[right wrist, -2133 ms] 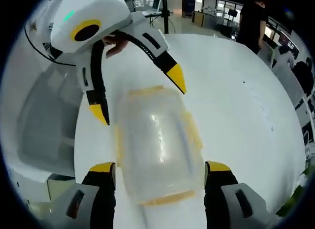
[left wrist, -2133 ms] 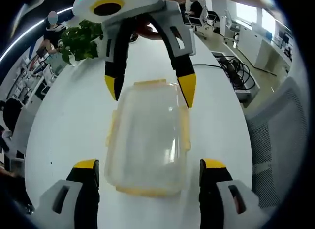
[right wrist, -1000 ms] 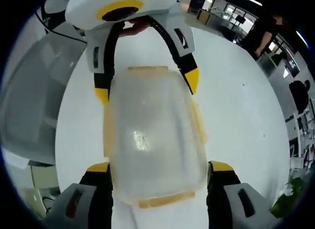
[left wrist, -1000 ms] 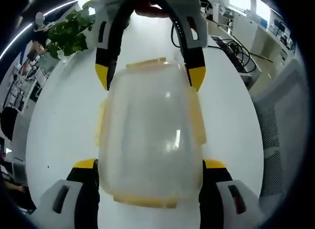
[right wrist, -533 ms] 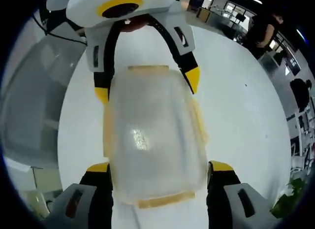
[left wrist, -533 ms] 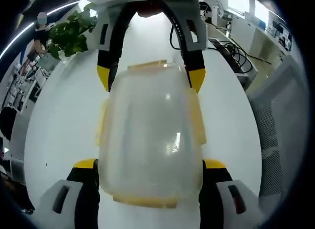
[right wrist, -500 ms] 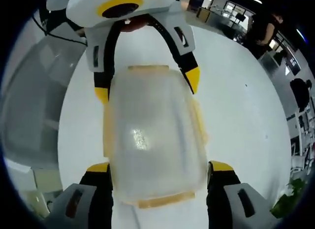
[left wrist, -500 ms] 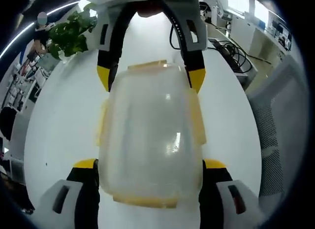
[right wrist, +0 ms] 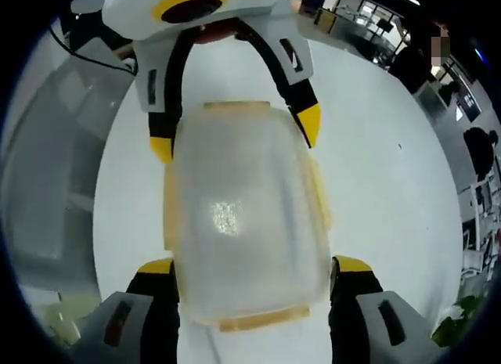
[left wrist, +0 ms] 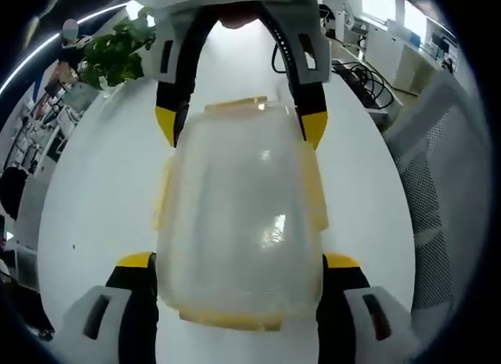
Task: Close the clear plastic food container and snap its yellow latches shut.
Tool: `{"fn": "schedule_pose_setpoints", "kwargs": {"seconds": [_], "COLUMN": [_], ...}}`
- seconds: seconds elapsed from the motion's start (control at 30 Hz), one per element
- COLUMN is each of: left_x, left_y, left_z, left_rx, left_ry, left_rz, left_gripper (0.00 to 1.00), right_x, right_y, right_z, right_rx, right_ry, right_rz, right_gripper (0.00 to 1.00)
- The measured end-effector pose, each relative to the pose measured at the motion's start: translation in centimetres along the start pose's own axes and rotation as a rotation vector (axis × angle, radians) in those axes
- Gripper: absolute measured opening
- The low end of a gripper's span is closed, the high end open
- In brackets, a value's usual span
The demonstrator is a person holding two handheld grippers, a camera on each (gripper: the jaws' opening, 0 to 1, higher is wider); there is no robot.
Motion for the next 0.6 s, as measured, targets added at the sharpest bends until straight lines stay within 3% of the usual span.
{"fn": "schedule_pose_setpoints", "kwargs": {"seconds": [0.6], "left_x": [-2.5], "left_y": [-4.3], "left_z": [1.7], "left_rx": [-0.006], "left_ry": [0.003], "left_rz": [-0.011], "left_gripper": [0.85], "right_x": [2.0], "right_y": [4.7], "right_z": [-2.2], "right_rx": [-0.011], "right_ry": [0.008], "right_rz": [-0.006], "right_gripper": [0.8]}}
Point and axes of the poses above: the point that each gripper's makers call its tool centre point, and the gripper's own axes: x roughly forward along the fingers, z roughly to its right, y roughly out of its top, the point moved 9 cm from there along -x, roughly backward along the fingers, and after that the axes turned 11 degrees about x, right-handed, at the moved point
